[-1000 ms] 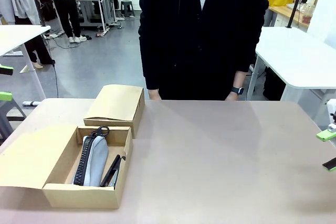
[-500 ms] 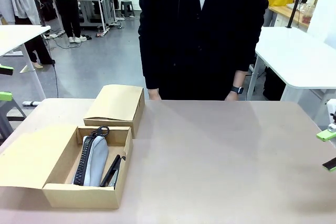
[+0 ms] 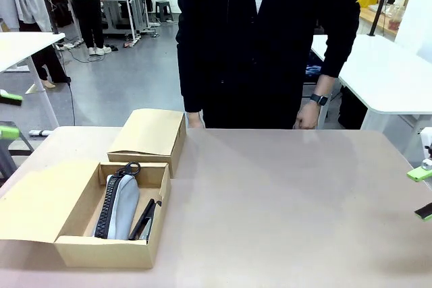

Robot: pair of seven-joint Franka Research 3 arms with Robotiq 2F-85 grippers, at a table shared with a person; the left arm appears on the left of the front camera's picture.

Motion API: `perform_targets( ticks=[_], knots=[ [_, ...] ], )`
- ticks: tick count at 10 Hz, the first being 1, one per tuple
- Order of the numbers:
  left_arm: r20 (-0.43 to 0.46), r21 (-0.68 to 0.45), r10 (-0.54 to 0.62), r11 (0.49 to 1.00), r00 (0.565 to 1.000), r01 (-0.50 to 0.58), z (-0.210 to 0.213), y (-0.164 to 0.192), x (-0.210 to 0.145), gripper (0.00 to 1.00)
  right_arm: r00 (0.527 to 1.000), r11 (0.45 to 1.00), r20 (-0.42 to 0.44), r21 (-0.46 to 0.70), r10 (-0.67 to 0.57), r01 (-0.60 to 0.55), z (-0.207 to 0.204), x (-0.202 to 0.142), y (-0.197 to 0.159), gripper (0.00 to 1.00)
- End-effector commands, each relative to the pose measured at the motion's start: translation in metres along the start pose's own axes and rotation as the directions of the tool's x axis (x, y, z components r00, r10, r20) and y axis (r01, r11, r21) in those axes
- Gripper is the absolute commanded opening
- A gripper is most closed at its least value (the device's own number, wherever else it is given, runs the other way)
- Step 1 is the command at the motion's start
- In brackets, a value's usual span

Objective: Place items inside the box.
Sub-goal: Close the lid of the Mailer Box closest to the robot.

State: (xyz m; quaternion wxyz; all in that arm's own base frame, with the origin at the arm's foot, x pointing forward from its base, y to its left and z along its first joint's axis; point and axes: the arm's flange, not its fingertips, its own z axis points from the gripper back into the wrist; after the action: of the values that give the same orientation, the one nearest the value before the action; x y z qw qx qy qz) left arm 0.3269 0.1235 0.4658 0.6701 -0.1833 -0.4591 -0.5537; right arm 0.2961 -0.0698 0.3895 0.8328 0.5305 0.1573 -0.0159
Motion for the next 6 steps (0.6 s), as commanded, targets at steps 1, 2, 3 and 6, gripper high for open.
perform_targets(
  ticks=[1,2,3,6],
  knots=[
    [-0.137,-0.081,0.048,0.995,0.989,-0.059,-0.008,0.017,-0.034,1.00,1.000,1.000,0.000,0.010,-0.020,0.020,0.002,0.001,0.007,1.00],
    [-0.196,-0.106,0.054,0.991,0.979,-0.076,-0.010,0.023,-0.055,1.00,1.000,1.000,0.000,0.010,-0.020,0.020,0.002,0.001,0.007,1.00],
    [-0.214,-0.106,0.064,0.990,0.975,-0.089,-0.009,0.026,-0.070,1.00,1.000,1.000,0.000,0.010,-0.020,0.020,0.002,0.001,0.007,1.00],
    [-0.199,-0.111,0.064,0.990,0.978,-0.088,0.013,0.036,-0.116,1.00,1.000,1.000,0.000,0.010,-0.020,0.020,0.002,0.001,0.007,1.00]
  ],
)
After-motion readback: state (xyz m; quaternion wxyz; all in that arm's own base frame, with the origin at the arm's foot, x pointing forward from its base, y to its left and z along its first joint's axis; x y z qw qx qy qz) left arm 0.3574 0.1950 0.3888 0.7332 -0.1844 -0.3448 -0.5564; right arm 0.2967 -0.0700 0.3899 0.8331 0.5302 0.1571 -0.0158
